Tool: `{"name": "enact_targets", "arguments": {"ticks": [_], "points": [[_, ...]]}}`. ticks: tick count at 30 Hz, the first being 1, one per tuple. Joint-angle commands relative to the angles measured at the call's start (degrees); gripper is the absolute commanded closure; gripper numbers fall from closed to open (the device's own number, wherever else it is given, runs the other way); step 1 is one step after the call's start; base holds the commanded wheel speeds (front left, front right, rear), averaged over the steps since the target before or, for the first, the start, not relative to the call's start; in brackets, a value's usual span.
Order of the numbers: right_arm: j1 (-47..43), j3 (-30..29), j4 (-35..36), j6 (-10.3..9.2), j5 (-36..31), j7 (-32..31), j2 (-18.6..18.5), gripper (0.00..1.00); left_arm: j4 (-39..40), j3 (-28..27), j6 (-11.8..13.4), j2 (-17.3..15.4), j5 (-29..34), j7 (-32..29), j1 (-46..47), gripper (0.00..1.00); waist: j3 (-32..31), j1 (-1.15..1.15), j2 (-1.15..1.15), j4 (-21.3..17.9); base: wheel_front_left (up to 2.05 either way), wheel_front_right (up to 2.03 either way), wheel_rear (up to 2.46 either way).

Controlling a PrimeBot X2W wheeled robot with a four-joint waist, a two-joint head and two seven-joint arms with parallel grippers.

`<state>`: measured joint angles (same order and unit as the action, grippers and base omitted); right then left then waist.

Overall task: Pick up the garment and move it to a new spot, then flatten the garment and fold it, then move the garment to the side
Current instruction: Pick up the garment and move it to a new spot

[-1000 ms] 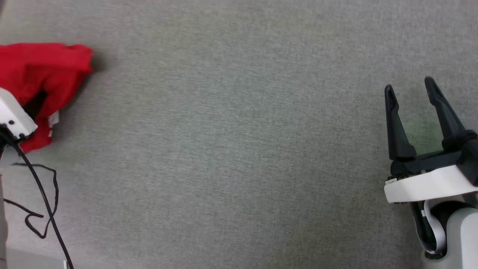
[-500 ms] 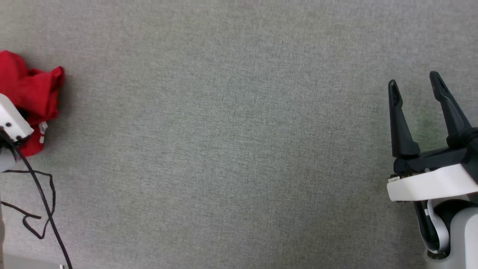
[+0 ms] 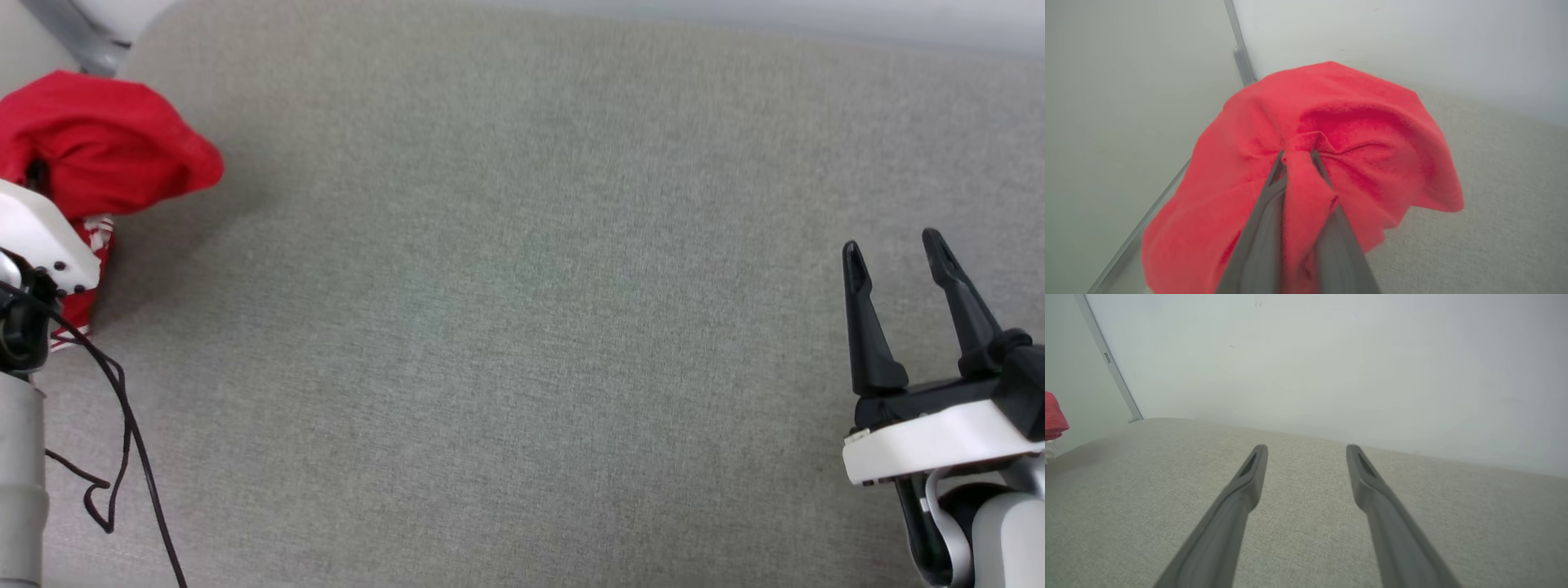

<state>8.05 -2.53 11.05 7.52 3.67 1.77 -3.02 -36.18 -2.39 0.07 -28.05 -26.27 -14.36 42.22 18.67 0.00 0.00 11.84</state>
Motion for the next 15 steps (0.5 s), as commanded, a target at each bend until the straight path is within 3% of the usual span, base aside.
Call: {"name": "enact_targets", "arguments": {"ticks": [1, 7, 15], "points": [[-0.76, -0.14, -0.1, -0.06, 0.27, 0.14, 0.2, 0.0, 0.69, 0.09, -0.12, 0.19, 0.53, 1.11, -0.85, 1.0, -2.64, 0.0, 0.0, 0.16, 0.0, 0.0, 0.0], [-3.67, -2.39, -1.77, -0.06, 1.68, 1.13, 0.19, 0.0, 3.84, 1.3, 0.32, 3.88, 1.21, 8.91, -3.14, 1.0, -8.1, 0.0, 0.0, -0.45, 0.0, 0.0, 0.0], [-7.08, -3.7, -3.18, -0.06, 3.31, 0.97, 0.18, 0.0, 11.08, 5.77, -0.53, 8.59, 2.24, 10.82, -7.51, 1.0, -12.99, 0.0, 0.0, -5.14, 0.0, 0.0, 0.0]]}}
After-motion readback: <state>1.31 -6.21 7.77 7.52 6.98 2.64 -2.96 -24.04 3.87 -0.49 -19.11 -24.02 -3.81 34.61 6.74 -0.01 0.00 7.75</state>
